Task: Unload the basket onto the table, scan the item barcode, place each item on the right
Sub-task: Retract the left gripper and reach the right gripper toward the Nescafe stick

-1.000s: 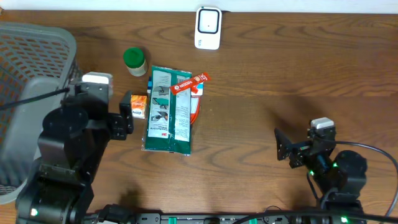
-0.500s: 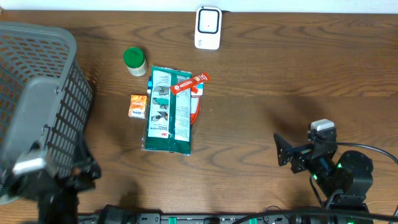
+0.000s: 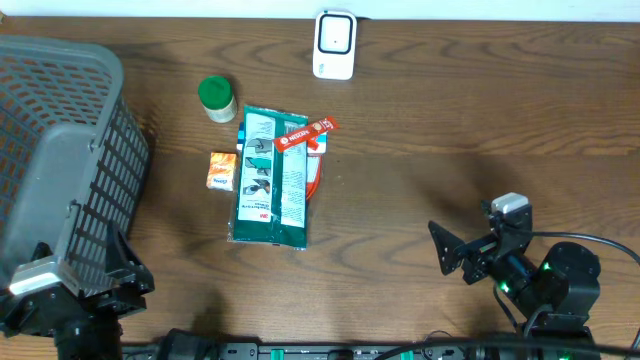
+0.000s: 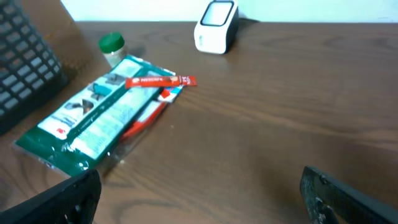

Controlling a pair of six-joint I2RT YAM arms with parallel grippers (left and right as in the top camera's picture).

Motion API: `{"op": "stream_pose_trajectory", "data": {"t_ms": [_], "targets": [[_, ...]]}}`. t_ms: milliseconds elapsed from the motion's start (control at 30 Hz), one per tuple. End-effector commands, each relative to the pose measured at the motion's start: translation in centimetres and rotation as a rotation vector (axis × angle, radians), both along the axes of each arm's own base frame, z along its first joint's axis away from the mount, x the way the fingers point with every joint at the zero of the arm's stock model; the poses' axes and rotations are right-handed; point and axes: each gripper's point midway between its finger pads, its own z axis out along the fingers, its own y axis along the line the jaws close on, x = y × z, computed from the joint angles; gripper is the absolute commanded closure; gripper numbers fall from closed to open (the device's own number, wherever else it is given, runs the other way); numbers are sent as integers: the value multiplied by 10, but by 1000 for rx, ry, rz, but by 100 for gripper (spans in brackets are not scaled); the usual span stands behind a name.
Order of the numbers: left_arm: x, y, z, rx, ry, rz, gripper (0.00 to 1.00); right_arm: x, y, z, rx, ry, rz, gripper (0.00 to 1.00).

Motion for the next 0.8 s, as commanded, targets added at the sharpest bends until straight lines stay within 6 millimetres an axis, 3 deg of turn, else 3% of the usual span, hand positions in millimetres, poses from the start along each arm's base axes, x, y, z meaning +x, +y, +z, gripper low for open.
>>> {"op": "stream_pose_trajectory", "data": {"t_ms": [0,167,333,467,633,767], "targets": [[3,1,-9,0,34,12,17,1,0,4,52,23,-21,1],[2,1,-19,12,80,13,17,12,-3,-20,59,146,-41,1],[2,2,-22,17,91,12,17,36,-1,-58,94,325,-47,1],[2,2,-23,18,95,12,16,55,16,-82,108,481,-7,1],[1,2,-32,28,134,13,17,91,43,-87,2,551,41,1],[0,2,-37,33,157,13,16,124,57,-79,-85,560,29,1]]}}
